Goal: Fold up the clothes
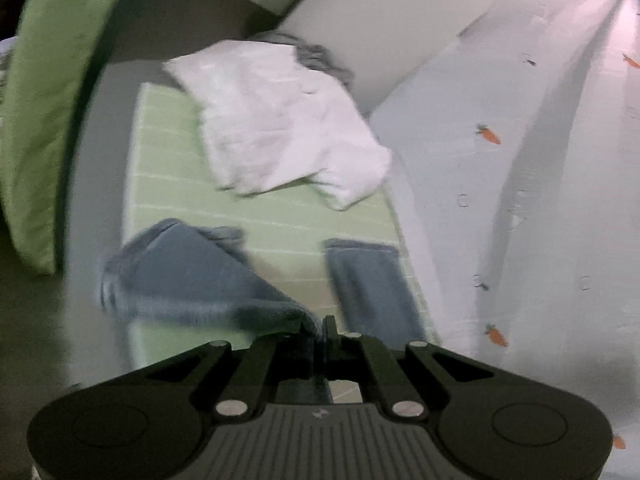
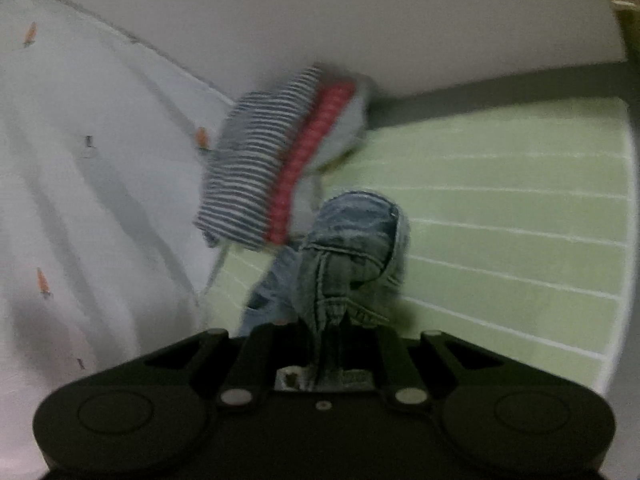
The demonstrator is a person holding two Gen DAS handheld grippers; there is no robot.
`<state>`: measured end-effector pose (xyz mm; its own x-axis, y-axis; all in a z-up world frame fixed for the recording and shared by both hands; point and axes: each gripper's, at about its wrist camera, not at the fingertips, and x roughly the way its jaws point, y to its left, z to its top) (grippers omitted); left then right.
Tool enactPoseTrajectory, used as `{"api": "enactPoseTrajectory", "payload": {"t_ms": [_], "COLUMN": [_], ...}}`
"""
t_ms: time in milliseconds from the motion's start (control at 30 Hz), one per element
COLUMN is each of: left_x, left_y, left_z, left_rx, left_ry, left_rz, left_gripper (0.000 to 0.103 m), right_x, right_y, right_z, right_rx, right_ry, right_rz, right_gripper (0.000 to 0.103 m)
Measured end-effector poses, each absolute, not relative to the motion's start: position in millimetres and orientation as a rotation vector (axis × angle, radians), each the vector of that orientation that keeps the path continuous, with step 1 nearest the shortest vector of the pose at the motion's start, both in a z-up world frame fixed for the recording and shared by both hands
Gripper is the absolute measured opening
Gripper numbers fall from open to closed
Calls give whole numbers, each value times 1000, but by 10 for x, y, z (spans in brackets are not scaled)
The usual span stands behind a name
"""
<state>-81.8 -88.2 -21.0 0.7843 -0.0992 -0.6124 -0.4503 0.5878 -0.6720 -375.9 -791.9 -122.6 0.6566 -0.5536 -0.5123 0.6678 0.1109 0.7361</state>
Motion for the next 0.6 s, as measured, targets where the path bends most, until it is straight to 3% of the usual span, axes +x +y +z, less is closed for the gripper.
{"api": "enactPoseTrajectory", "payload": {"t_ms": [300,600], "left_x": [250,1386], "left_y": [-1400,-1900], "left_z": [59,-543], "left_rx": [-829,-778], "left_ry": [596,778], "left_rz": [96,152], "left_gripper": [3,3], "right_x": [-3018,-2310], "right_y": [-8168,-8494], "right_z": [-992,-1442], "right_rx": [1060,1099], "right_ry": [43,146], "right_rz": [-888,-1013], "right_gripper": [11,11]}}
